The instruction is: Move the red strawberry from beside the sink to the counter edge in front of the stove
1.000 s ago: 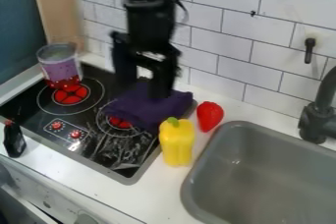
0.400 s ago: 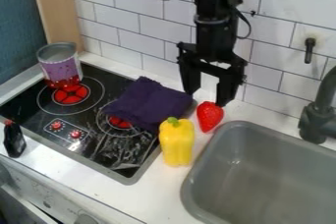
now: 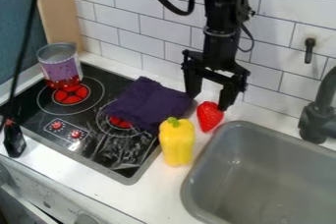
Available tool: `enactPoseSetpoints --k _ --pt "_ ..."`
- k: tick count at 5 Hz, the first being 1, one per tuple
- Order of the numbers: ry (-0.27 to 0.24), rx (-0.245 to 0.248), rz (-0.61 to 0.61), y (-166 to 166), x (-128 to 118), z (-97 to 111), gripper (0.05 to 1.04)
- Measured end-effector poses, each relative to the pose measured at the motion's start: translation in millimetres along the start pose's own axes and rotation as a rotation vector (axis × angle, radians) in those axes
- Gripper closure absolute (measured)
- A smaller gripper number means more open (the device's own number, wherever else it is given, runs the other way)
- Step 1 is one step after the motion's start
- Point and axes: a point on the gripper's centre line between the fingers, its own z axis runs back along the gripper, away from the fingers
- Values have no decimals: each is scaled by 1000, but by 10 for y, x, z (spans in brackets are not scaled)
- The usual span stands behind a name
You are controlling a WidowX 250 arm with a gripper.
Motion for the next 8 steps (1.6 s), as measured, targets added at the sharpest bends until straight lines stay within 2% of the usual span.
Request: enactPoseSetpoints --k 1,2,3,4,5,6,7,8 --pt "7 21 10 -15 1 -31 83" --pt "13 5 9 -79 19 -135 83" --pt "69 -18 -21 -168 -25 -305 83" --pt "75 -6 -11 -151 2 -345 151" --pt "78 5 -9 -135 4 -341 268" --pt "73 -4 -12 -149 7 -348 268" --pt "6 -51 -18 -194 -45 -83 268" --pt "-76 -121 3 -190 -58 258 268"
